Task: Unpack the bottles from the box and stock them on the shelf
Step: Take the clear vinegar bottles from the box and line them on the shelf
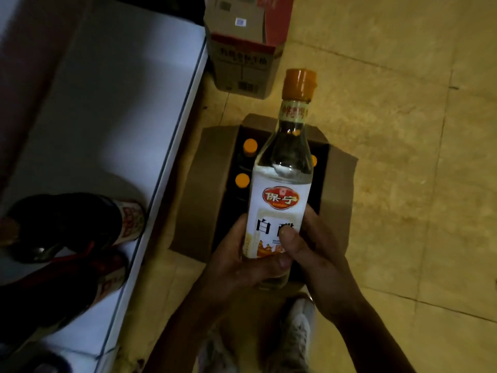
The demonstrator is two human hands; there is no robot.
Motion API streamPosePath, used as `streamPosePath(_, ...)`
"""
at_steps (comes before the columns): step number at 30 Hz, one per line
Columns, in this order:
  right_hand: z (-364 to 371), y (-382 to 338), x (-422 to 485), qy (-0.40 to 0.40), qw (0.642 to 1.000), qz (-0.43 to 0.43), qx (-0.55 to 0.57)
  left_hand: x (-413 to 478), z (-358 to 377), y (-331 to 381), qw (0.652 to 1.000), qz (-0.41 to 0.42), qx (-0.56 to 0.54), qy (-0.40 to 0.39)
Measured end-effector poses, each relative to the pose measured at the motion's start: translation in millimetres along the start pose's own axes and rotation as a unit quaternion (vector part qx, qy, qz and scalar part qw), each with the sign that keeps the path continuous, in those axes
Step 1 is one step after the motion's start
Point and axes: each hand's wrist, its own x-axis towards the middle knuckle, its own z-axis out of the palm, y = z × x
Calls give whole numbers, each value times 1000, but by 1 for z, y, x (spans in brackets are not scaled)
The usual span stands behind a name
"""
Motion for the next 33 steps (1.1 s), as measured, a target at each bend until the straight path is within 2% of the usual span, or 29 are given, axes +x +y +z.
streamPosePath(4,10,-8,-35,-10,999,43,-11,-30,7,-1,998,-59,29,4)
streamPosePath(7,16,-27,-64,-7,998,68,4,-63,20,16,996,-75,35,33)
streamPosePath(10,22,-58,-88,-3,998,58,9,-96,37,46,997,-75,22,27)
streamPosePath(16,30,-159,-136,-5,1000,12,-4,-151,87,139,999,-28,22,12)
streamPosePath(24,29,-303,-196,-28,998,-60,-20,-219,161,262,996,41,77,5)
streamPosePath(33,34,-415,-265,-59,989,-132,-33,-292,230,343,990,112,78,32)
